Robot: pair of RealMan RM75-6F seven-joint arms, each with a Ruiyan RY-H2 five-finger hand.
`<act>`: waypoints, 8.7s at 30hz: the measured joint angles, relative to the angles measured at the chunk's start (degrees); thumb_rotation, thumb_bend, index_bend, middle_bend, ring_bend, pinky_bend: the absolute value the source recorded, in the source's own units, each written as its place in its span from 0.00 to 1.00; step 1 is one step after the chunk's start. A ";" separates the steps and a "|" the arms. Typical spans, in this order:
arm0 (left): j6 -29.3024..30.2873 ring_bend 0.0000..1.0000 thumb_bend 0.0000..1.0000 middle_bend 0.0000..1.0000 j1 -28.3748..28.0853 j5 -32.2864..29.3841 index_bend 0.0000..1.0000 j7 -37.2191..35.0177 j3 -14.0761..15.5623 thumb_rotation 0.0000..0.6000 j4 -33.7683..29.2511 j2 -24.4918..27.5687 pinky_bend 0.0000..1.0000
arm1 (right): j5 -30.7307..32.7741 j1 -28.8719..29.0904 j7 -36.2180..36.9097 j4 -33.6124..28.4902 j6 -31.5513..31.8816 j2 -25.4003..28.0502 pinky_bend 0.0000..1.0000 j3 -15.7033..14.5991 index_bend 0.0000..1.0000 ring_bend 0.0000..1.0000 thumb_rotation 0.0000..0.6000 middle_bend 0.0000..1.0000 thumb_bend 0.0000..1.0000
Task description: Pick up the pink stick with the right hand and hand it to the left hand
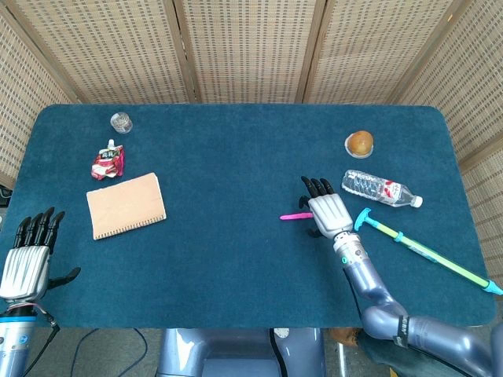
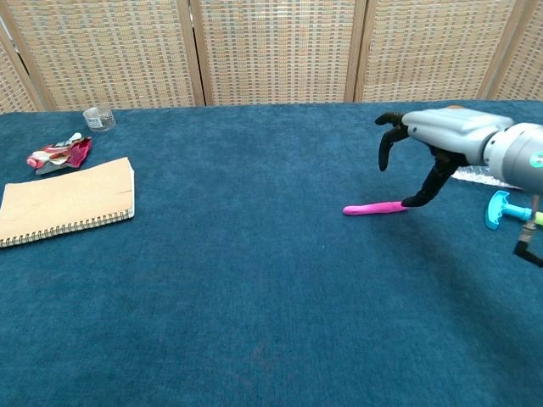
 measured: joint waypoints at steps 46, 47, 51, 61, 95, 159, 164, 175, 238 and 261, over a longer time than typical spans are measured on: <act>0.32 0.00 0.00 0.00 -1.30 -2.85 0.00 1.32 0.36 1.00 0.55 -0.83 0.00 | 10.78 8.58 1.60 19.84 -3.89 -12.74 0.00 -2.05 0.53 0.00 1.00 0.02 0.50; 0.35 0.00 0.00 0.00 -1.31 -2.85 0.00 1.28 0.38 1.00 0.55 -0.80 0.00 | 10.84 8.63 1.60 19.95 -3.89 -12.82 0.00 -2.11 0.53 0.00 1.00 0.02 0.50; 0.35 0.00 0.00 0.00 -1.35 -2.89 0.00 1.17 0.44 1.00 0.53 -0.74 0.00 | 10.86 8.76 1.66 20.23 -3.71 -13.01 0.00 -2.35 0.55 0.00 1.00 0.03 0.51; 0.33 0.00 0.00 0.00 -1.46 -2.96 0.00 1.10 0.64 1.00 0.66 -0.81 0.00 | 11.05 8.68 2.68 20.62 -3.39 -13.13 0.00 -2.43 0.61 0.00 1.00 0.06 0.58; -9.36 0.00 0.00 0.00 -12.67 3.33 0.00 4.17 -2.46 1.00 1.24 3.06 0.00 | 32.27 10.94 12.68 -9.85 -7.04 0.36 0.00 5.89 0.61 0.00 1.00 0.07 0.64; -28.78 0.00 0.30 0.00 -40.72 0.28 0.43 2.48 -4.47 1.00 14.78 -16.69 0.00 | 43.46 22.65 17.48 -10.40 -1.71 -4.80 0.00 5.68 0.65 0.00 1.00 0.07 0.71; -28.48 0.00 0.30 0.00 -41.23 -0.58 0.44 2.75 -4.62 1.00 15.03 -17.94 0.00 | 43.26 22.59 17.73 -10.57 -2.03 -4.61 0.00 5.35 0.65 0.00 1.00 0.07 0.72; -27.71 0.00 0.36 0.00 -42.02 -2.08 0.48 4.20 -4.88 1.00 15.63 -19.58 0.00 | 42.69 22.42 18.85 -10.52 -3.07 -4.39 0.00 5.03 0.65 0.00 1.00 0.07 0.72; -25.06 0.00 0.49 0.00 -43.60 -5.00 0.76 8.78 -4.18 1.00 17.14 -23.73 0.00 | 40.86 21.28 22.62 -11.66 -4.08 -1.56 0.00 3.55 0.67 0.00 1.00 0.07 0.72; -22.16 0.00 0.49 0.00 -42.99 -4.79 0.76 6.83 -6.18 1.00 13.43 -21.07 0.00 | 40.29 19.17 23.84 -10.50 -4.01 -0.52 0.00 1.92 0.68 0.00 1.00 0.07 0.72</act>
